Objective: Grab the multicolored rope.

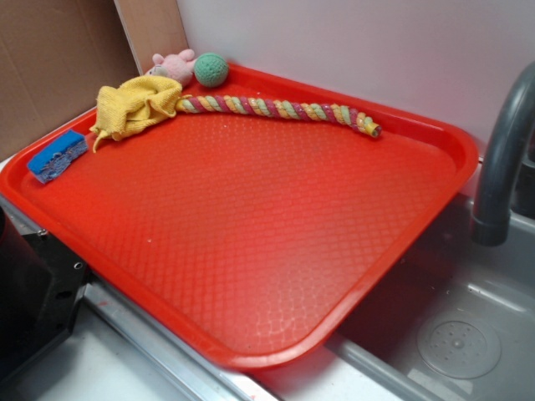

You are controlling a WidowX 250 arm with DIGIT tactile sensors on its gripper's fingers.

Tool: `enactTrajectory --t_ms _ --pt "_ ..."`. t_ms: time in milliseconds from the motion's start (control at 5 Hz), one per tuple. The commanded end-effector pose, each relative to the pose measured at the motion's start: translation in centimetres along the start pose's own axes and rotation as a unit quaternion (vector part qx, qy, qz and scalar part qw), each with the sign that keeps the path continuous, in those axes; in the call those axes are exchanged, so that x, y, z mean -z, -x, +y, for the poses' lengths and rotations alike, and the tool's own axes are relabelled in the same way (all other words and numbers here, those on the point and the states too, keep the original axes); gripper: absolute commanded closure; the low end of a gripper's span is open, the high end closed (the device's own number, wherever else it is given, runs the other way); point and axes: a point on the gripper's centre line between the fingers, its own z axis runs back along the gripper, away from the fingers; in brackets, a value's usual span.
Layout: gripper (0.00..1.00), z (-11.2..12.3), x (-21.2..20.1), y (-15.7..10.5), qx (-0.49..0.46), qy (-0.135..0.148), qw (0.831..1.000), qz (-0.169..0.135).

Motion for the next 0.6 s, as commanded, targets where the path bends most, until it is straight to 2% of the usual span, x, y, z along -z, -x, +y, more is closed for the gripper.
enactTrajectory --t_ms 0,200,400 --pt "0.00 0.0 0.0 0.0 0.000 0.000 1.000 0.000" --pt "0.00 2.0 2.9 -3.8 0.027 0.009 0.999 0.036" --pt "0.00 3.2 4.0 -6.9 0.066 0.021 0.997 0.026"
